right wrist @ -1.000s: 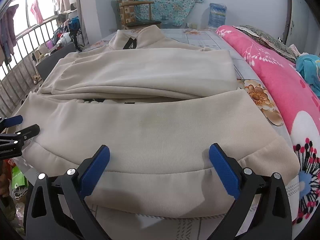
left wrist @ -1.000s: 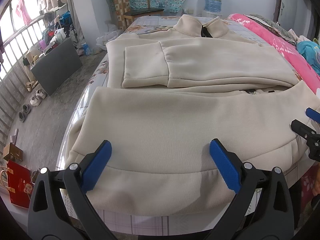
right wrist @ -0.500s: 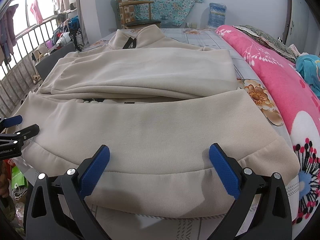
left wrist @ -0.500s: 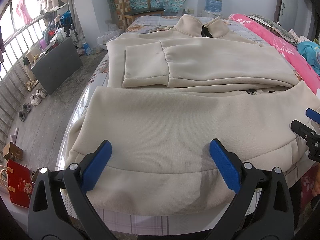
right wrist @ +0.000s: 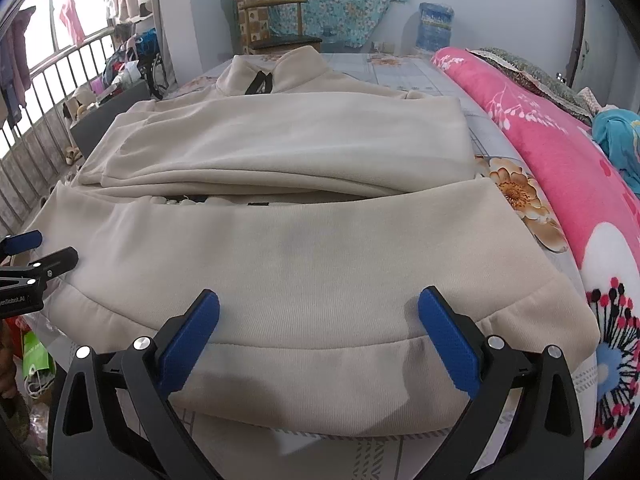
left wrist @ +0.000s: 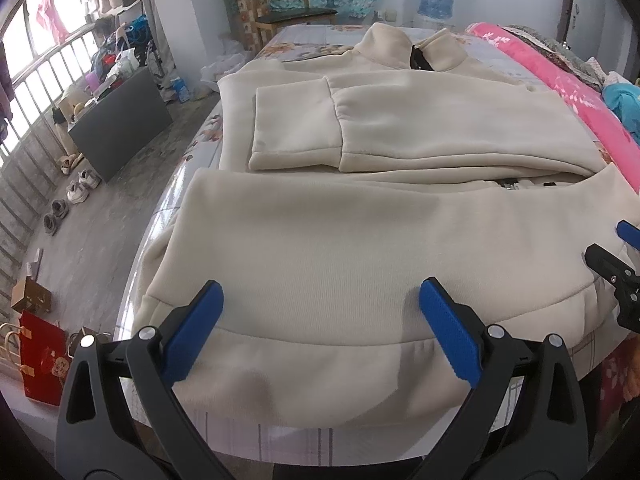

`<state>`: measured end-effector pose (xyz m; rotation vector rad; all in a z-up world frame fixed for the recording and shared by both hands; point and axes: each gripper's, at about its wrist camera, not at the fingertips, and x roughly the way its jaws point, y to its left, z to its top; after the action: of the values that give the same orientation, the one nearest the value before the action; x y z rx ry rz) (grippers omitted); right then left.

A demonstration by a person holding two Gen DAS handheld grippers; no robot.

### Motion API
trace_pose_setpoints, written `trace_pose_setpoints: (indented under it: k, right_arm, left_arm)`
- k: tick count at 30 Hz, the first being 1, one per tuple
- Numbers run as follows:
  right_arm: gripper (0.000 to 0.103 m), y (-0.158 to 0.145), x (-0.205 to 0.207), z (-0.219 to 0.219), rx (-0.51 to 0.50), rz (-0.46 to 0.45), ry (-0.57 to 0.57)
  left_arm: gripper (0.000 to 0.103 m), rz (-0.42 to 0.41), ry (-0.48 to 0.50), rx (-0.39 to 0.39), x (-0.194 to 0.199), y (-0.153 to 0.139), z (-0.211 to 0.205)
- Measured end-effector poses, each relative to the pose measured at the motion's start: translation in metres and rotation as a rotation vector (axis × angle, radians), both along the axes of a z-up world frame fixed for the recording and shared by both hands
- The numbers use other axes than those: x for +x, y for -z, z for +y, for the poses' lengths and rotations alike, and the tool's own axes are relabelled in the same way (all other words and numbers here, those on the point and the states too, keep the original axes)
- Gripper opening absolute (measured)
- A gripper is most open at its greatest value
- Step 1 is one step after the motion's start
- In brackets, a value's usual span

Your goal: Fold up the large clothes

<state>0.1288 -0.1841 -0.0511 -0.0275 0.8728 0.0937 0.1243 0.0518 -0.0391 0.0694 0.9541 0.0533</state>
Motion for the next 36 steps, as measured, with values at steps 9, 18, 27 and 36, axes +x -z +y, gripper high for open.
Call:
trace_pose_setpoints:
  k: [9,18,27,36]
  right_arm:
    - [0.097,-0.0009,0.0023,0.0004,-0.006,0.023,-0.003]
    - [0.097,-0.0016,0.0048,0.0013,-0.011,0.043,-0.001]
    - [0.097,-0.0020,0.0074,0.0017,-0.015,0.057,-0.002]
    - [0.097,-0.0020,0.0084,0.0014,-0.016,0.065,-0.003]
  left_arm:
    - [0.095,0.027,-0.045,0.034,0.0005,-0.0030,-0.0057]
    - [0.096,0.035,-0.053,0.037,0.0029,-0.0038,-0.0053]
    - [0.096,0.038,-0.053,0.032,0.0041,-0.0036,-0.0047]
    - [0.096,0.033,-0.045,0.022,0.0057,-0.0029,-0.0034]
